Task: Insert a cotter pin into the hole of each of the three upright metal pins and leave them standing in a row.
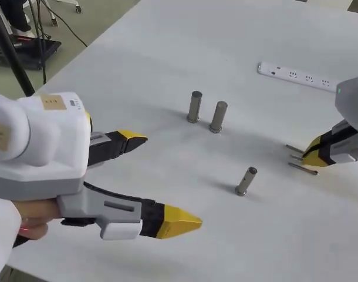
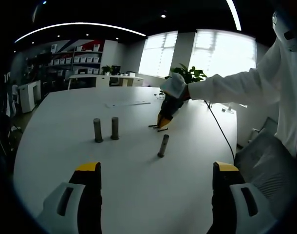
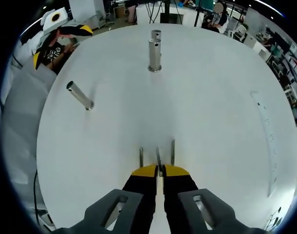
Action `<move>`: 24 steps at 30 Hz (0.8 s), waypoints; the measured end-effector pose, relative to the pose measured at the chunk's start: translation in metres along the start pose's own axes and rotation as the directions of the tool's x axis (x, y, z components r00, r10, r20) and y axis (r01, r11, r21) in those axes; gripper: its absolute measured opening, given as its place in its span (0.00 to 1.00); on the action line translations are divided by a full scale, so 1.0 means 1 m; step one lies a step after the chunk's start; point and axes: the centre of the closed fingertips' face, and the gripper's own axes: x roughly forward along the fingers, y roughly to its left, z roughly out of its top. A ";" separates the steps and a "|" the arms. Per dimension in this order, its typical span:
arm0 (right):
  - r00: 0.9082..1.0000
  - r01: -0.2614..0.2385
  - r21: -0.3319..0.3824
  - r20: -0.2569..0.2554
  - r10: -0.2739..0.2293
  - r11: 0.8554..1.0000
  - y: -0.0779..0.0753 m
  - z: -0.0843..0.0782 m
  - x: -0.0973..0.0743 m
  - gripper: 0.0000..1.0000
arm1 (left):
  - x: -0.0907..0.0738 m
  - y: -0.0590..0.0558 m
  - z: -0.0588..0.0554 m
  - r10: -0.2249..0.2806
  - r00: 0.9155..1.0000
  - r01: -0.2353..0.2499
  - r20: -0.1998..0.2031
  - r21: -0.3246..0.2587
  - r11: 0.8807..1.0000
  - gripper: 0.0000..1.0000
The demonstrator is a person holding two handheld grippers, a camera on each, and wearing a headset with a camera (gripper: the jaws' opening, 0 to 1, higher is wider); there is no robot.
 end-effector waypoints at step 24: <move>0.994 0.101 -0.129 -0.029 -0.105 0.987 0.000 -0.001 -0.001 0.00 | -0.001 0.004 0.001 0.004 1.000 -0.004 0.014 0.000 1.000 0.90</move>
